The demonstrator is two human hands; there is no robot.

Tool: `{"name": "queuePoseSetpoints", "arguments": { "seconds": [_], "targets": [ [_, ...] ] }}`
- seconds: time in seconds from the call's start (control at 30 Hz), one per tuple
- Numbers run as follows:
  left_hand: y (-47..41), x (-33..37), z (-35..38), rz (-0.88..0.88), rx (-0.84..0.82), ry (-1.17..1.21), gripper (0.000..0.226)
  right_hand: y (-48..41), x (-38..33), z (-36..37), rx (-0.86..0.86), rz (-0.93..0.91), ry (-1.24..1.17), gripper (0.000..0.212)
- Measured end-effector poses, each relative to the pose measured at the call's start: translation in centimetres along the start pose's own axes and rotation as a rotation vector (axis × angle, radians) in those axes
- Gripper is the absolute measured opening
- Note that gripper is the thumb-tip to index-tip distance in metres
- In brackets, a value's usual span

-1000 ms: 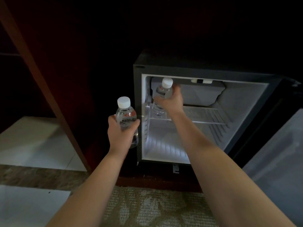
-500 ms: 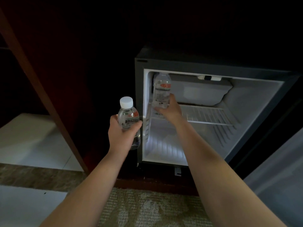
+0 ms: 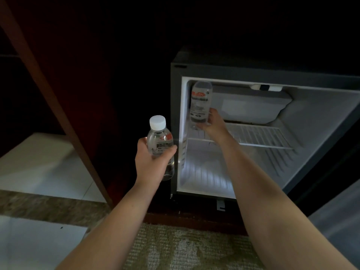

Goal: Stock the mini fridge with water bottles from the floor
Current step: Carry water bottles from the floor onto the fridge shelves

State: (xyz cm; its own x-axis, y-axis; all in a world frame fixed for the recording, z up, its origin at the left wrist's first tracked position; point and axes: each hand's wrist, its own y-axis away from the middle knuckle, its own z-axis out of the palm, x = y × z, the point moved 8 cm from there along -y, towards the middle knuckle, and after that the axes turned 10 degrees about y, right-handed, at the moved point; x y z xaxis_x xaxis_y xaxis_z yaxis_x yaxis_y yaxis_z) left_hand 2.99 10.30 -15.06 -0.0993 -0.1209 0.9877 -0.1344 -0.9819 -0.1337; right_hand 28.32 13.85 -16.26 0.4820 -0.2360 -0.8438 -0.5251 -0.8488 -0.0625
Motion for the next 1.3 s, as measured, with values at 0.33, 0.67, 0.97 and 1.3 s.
{"name": "queuePoseSetpoints", "arguments": {
  "seconds": [0.33,0.67,0.97,1.3],
  "targets": [
    [1.4,1.1,0.1,-0.024,-0.017,0.023,0.048,4.5,-1.2,-2.2,0.23,0.03,0.044,0.051],
    [3.9,5.1,1.4,-0.033,-0.033,-0.188,0.05,15.3,-2.1,-3.9,-0.075,0.048,-0.451,0.043],
    [6.5,10.2,5.0,0.049,-0.155,-0.431,0.063,21.3,-4.4,-2.2,-0.319,-0.062,-0.171,0.081],
    [7.6,11.0,9.5,-0.015,-0.385,-0.562,0.051,20.4,-4.1,-6.4,0.076,-0.026,-0.09,0.059]
  ]
}}
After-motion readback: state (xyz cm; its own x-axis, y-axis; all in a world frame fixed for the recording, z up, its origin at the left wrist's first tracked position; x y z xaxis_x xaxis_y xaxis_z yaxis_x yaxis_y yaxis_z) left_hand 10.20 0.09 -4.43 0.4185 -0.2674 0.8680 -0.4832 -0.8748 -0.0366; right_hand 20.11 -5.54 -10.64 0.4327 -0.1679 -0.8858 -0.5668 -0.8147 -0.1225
